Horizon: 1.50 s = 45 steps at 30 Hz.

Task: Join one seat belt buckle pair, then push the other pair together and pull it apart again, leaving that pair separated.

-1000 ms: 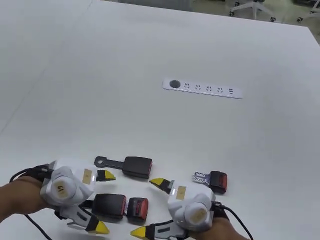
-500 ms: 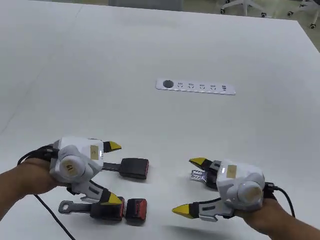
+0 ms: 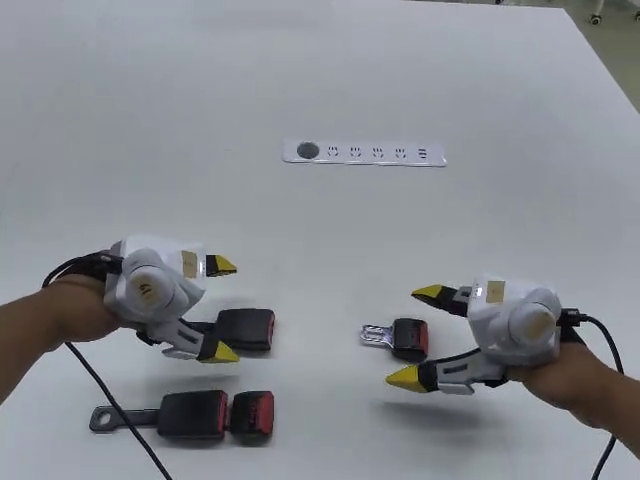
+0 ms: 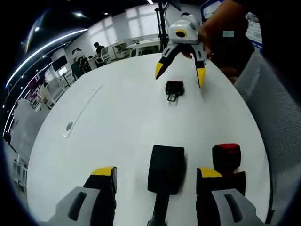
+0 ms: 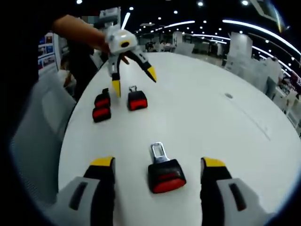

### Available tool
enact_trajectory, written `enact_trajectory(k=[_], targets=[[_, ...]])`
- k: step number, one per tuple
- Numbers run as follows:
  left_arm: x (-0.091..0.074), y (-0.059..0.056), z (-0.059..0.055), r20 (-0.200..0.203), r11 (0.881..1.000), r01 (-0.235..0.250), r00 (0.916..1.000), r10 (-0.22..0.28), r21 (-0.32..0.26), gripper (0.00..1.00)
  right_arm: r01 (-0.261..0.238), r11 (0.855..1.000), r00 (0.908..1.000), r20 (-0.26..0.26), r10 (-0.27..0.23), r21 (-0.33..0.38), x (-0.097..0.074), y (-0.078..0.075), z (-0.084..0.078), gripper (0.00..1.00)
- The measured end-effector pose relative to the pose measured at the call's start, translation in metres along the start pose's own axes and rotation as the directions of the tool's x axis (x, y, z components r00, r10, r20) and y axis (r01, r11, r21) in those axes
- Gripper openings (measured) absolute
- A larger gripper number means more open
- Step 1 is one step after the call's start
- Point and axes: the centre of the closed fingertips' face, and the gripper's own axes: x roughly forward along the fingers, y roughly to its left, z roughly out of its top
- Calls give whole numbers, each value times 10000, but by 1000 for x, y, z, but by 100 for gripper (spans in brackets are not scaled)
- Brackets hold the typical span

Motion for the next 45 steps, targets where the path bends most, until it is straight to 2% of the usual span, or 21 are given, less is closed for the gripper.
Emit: enact_trajectory(k=[1, 4, 9, 11, 12, 14, 15, 18, 21, 23, 27, 32, 37, 42, 45], targets=[[2, 0, -1, -5, 10000, 88, 10000, -88, -8, 69, -76, 10000, 9999, -112, 75, -16, 1, -1, -3, 73], [14, 1, -12, -185, 9992, 370, 9991, -373, -168, 66, -405, 9992, 9972, -628, 401, -42, 5, -4, -17, 71], [22, -4, -20, -297, 9972, 742, 9968, -744, -93, 60, -704, 9975, 9937, -874, 704, 31, 10, -7, -24, 65], [24, -6, -24, -373, 9951, 946, 9947, -956, -273, 54, -882, 9961, 9913, -983, 876, -20, 13, -6, -27, 63], [23, -10, -22, -211, 9926, 1166, 9929, -1173, -328, 52, -959, 9954, 9901, -1041, 945, -85, 13, -5, -28, 62], [23, -10, -21, -158, 9929, 1133, 9934, -1139, -366, 50, -1135, 9934, 9871, -1161, 1106, -186, 15, -2, -29, 58], [22, -12, -18, -99, 9930, 1138, 9934, -1142, -314, 50, -1145, 9926, 9885, -1039, 1098, -397, 16, -3, -26, 56], [20, -19, -15, -17, 9890, 1425, 9898, -1427, -384, 45, -1226, 9922, 9871, -1065, 1195, -234, 15, -2, -26, 47], [17, -21, -11, 37, 9894, 1406, 9901, -1406, -375, 43, -1180, 9882, 9871, -1197, 1061, -972, 15, -5, -29, 42], [16, -22, -9, 43, 9893, 1408, 9900, -1408, -372, 43, -1141, 9895, 9874, -1197, 1031, -889, 15, -6, -29, 37], [15, -22, -7, 46, 9885, 1489, 9888, -1489, -247, 41, -1276, 9848, 9875, -1079, 1151, -1177, 15, -7, -30, 36], [14, -21, -5, 78, 9883, 1500, 9887, -1499, -274, 37, -1461, 9835, 9889, -433, 1422, -1070, 14, -9, -30, 36], [14, -19, -4, 137, 9892, 1396, 9902, -1392, -452, 37, -1650, 9806, 9861, 19, 1661, -1056, 14, -9, -29, 35], [14, -18, -3, 333, 9886, 1072, 9940, -1043, -1058, 37, -1630, 9789, 9857, 218, 1669, -1235, 14, -7, -28, 35], [14, -18, -3, 400, 9879, 1002, 9946, -961, -1185, 37, -1553, 9828, 9850, 597, 1617, -1002, 14, -8, -28, 35]])
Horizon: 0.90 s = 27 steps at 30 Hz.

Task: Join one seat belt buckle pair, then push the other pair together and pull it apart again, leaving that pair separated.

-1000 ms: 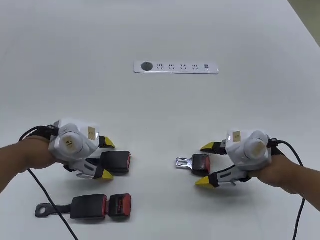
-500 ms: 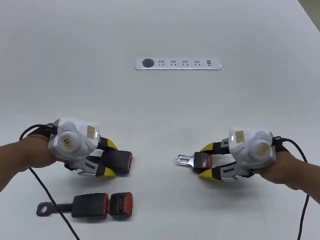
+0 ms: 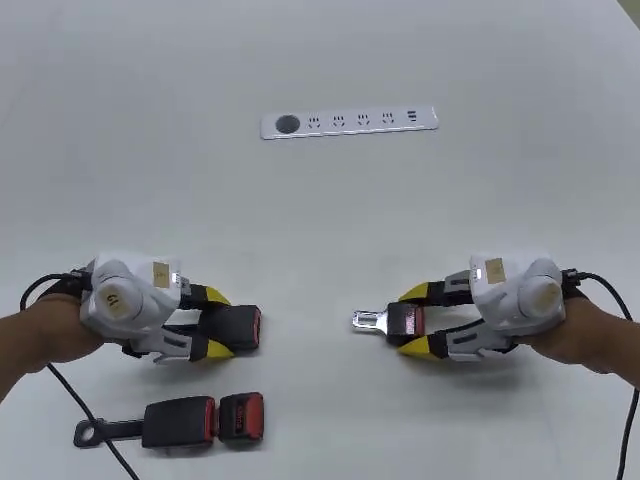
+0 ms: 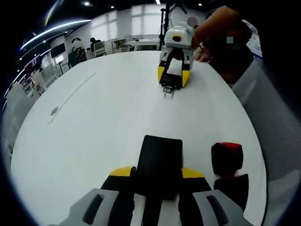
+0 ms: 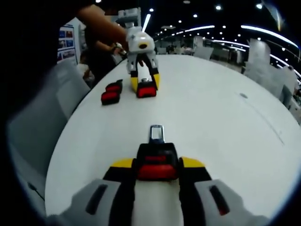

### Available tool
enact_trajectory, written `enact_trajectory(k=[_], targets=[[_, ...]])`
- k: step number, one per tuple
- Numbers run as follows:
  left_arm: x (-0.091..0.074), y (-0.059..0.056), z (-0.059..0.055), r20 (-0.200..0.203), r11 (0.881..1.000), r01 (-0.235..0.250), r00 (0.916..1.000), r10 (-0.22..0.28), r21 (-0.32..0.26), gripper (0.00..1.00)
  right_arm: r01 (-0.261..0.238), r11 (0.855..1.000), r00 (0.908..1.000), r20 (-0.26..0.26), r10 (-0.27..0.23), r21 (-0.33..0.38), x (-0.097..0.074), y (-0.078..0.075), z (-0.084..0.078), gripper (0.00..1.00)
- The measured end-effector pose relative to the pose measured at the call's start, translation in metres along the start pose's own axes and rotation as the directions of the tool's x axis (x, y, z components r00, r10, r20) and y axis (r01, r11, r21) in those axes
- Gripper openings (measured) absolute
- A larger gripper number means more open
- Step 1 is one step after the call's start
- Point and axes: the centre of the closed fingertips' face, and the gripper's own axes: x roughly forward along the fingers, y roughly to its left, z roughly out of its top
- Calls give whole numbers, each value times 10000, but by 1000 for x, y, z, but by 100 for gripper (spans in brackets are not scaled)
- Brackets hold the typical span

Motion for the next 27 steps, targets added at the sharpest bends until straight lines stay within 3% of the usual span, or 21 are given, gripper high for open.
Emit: enact_trajectory(k=[10, 27], targets=[[2, 0, -3, -131, 9999, 117, 9998, -118, -43, 37, -34, 9999, 9994, 343, 30, 109, 4, 4, 4, 36], [2, -3, -5, -463, 9996, 233, 9987, -224, 187, 36, -254, 9996, 9985, 486, 258, -92, 28, 12, 23, 36]])
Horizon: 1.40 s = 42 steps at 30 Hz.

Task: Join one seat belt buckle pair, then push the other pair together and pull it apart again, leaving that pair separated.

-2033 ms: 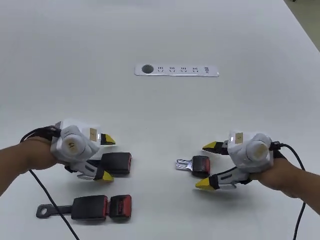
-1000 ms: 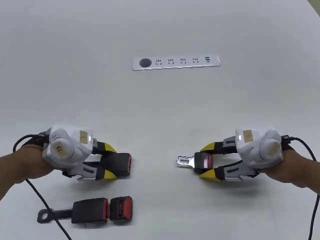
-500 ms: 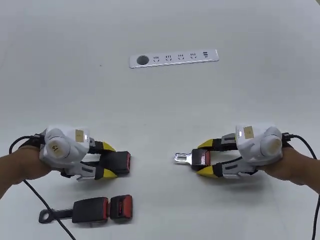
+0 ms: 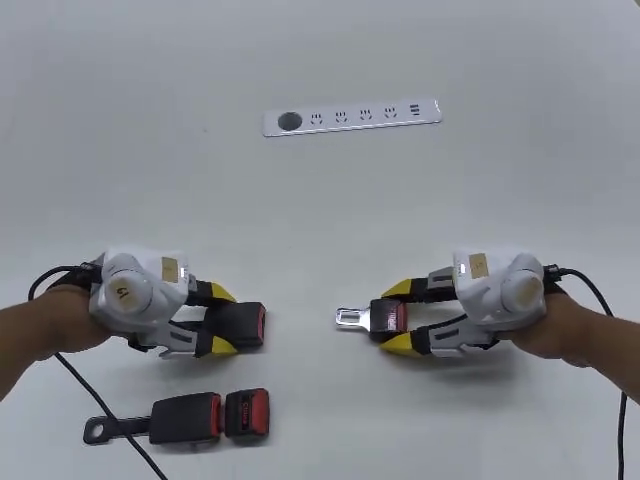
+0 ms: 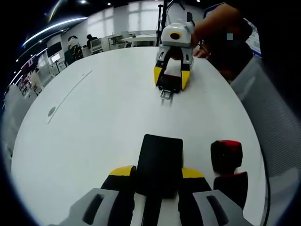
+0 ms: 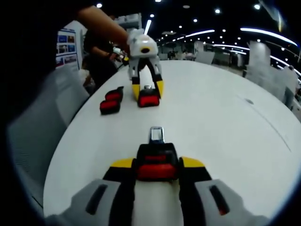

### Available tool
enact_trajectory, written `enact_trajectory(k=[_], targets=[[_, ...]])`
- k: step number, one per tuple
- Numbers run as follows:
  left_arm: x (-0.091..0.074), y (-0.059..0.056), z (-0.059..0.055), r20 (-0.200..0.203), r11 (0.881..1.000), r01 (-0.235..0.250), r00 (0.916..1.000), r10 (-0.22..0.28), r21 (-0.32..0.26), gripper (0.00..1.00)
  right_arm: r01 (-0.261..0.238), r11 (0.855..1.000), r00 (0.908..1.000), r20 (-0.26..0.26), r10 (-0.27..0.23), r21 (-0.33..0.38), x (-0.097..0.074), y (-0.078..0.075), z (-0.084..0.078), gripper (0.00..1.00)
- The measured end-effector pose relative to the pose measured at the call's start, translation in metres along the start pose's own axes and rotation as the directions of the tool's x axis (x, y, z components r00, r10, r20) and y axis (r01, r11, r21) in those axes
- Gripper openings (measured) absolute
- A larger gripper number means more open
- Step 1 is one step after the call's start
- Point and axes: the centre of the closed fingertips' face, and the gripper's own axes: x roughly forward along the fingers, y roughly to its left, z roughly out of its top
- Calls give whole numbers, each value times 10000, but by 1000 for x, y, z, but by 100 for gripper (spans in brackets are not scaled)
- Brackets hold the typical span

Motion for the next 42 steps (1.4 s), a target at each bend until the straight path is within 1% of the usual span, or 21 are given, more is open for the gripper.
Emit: enact_trajectory(k=[8, 15, 22, 26, 34, 39, 42], targets=[[0, 0, 0, -62, 10000, 22, 10000, -22, 57, 36, -3, 10000, 10000, 65, 3, -23, 17, 1, 11, 36], [2, 3, -1, -113, 9999, 28, 9999, -26, 102, 36, -16, 9999, 9998, 207, 19, -117, 36, 4, 23, 36], [3, 6, -3, -184, 9999, 68, 9998, -65, 151, 36, -222, 9996, 9995, 241, 226, -162, 50, 7, 34, 36], [5, 10, -7, -181, 9999, 66, 9998, -63, 155, 36, -276, 9996, 9992, 280, 278, -89, 57, 9, 40, 36], [7, 13, -11, -153, 9999, 75, 9999, -72, 146, 36, -414, 9990, 9987, 286, 418, -150, 72, 12, 50, 36], [8, 13, -14, -178, 9995, 179, 9997, -174, 275, 36, -438, 9989, 9988, 223, 442, -179, 71, 11, 49, 36], [8, 13, -15, -218, 9991, 220, 9995, -213, 353, 36, -439, 9988, 9989, 158, 442, -194, 74, 12, 52, 36]])
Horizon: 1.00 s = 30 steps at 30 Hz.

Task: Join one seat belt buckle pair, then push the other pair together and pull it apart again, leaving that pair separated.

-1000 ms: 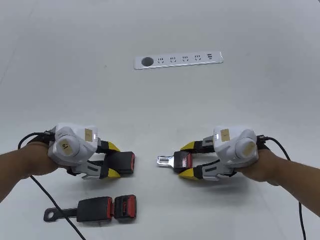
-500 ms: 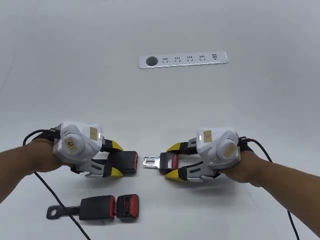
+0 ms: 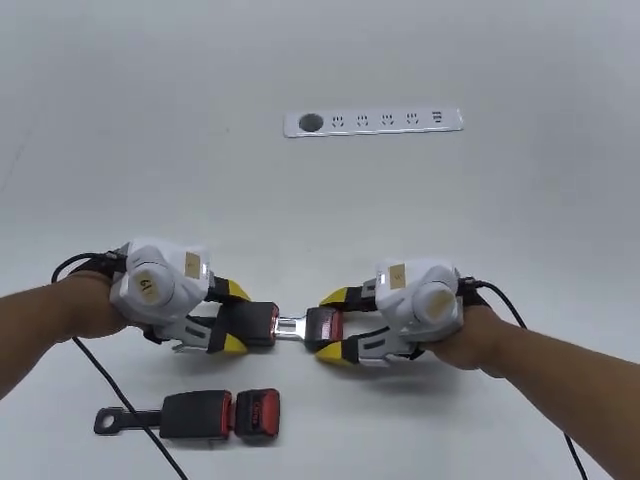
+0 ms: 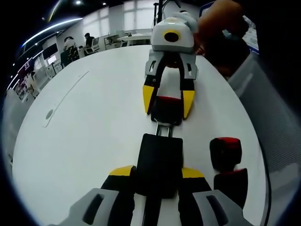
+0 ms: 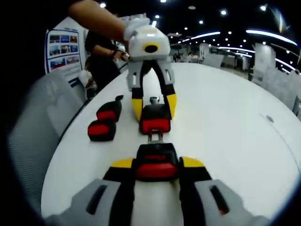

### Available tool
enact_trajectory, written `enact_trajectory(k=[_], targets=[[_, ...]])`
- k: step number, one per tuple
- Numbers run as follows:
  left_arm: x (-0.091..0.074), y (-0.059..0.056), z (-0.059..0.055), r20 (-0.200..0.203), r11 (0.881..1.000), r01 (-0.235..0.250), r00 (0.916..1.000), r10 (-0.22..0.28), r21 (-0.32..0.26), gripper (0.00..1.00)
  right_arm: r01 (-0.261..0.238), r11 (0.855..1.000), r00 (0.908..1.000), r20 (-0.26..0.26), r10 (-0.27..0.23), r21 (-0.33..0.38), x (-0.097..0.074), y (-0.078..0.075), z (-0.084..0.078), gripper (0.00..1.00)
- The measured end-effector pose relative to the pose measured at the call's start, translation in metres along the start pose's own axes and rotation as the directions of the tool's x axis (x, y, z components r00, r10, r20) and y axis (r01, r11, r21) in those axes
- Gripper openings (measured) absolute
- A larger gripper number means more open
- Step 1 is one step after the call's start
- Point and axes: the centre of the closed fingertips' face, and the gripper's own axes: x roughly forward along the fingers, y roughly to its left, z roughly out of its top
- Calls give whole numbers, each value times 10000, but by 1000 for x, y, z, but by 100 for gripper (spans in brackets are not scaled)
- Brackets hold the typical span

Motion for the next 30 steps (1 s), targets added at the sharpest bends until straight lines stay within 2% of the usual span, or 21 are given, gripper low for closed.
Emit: enact_trajectory(k=[3, 4, 8, 12, 15, 20, 30], targets=[[0, -1, 1, -67, 10000, 40, 10000, -39, 86, 36, -96, 9999, 9999, -48, 95, -49, 10, 2, 7, 36], [0, -2, 0, -83, 9999, 68, 9999, -67, 132, 36, -59, 9994, 9999, -121, 55, -337, 11, 0, 8, 36], [0, -2, 0, -72, 9999, 73, 9999, -72, 145, 36, -59, 10000, 9999, -109, 59, -57, 10, 1, 7, 36], [1, -3, 0, -272, 9990, 176, 9995, -165, 418, 35, 57, 10000, 9999, -160, -56, 60, 14, -1, 9, 36], [-3, -10, 7, -304, 9987, 212, 9993, -198, 469, 35, -4, 10000, 9998, -223, 5, 35, 15, -2, 9, 36], [-6, -15, 13, -392, 9977, 299, 9988, -276, 608, 35, -114, 9999, 9990, -438, 110, -77, 17, -2, 10, 35], [-8, -18, 16, -584, 9952, 482, 9973, -434, 846, 35, -116, 9998, 9977, -675, 103, -191, 31, 0, 19, 35]])
